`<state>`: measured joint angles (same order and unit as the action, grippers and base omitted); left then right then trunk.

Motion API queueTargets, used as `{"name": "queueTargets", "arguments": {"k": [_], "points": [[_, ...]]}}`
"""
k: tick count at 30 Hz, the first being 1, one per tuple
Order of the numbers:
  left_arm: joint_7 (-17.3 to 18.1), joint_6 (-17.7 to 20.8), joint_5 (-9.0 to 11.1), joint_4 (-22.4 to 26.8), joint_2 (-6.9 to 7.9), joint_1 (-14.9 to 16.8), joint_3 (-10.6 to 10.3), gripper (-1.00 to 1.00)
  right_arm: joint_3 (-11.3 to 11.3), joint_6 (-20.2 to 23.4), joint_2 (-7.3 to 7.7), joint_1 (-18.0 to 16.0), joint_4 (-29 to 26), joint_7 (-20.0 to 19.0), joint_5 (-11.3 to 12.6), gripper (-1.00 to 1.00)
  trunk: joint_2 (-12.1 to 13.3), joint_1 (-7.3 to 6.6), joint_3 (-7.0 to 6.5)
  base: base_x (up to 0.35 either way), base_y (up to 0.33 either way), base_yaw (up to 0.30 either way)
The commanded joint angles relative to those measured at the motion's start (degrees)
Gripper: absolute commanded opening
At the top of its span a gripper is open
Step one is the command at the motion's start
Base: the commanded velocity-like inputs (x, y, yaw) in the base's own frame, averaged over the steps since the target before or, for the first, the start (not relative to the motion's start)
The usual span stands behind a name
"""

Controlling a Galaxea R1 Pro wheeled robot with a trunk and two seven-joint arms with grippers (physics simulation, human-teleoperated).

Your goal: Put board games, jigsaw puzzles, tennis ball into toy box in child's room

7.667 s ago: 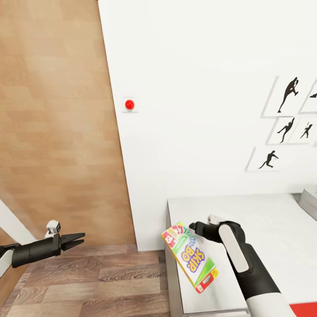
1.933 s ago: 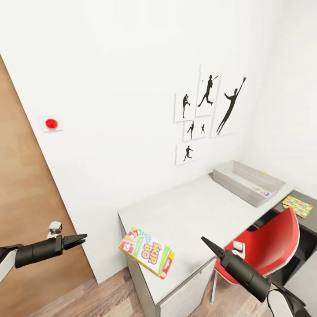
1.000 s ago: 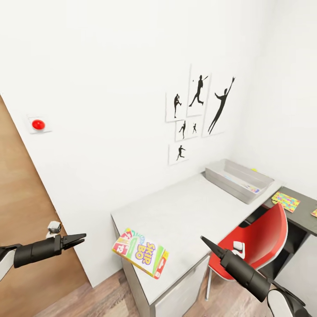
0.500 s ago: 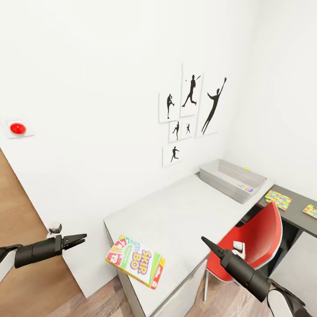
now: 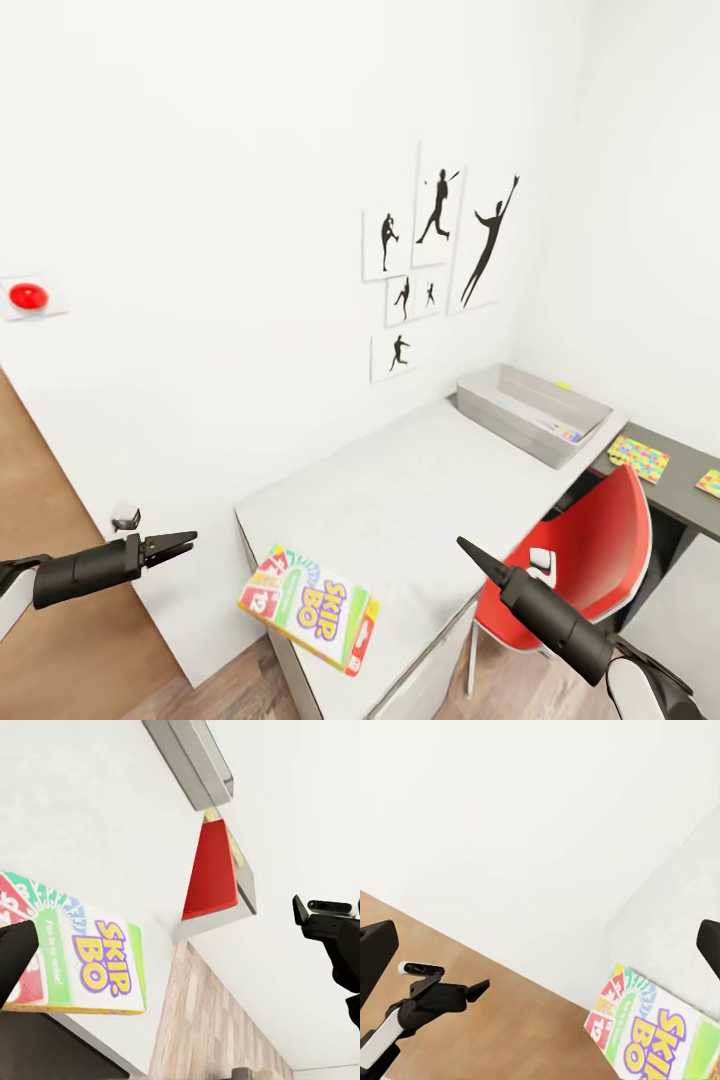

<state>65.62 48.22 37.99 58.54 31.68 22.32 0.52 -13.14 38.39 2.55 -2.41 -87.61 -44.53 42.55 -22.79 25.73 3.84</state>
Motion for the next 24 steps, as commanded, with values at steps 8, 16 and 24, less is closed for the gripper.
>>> {"name": "queueTargets", "arguments": {"k": [8,16,24], "points": [[0.0,0.4,0.2,0.0,0.02,0.0,0.0,1.0,0.0,0.4,0.0,-0.1,0.0,-0.1,0.3,1.0,-0.1,0.05,0.02,0.189,0.093,-0.13],[0.2,0.4,0.3,0.0,0.1,0.1,0.0,1.0,0.0,0.4,0.0,-0.1,0.0,-0.1,0.3,1.0,-0.1,0.05,-0.23,0.052,0.017,-0.251],[0.2,0.4,0.3,0.0,0.13,0.1,0.0,1.0,0.0,0.4,0.0,-0.1,0.0,-0.1,0.3,1.0,-0.1,0.05,-0.51,-0.007,0.004,-0.266]]}}
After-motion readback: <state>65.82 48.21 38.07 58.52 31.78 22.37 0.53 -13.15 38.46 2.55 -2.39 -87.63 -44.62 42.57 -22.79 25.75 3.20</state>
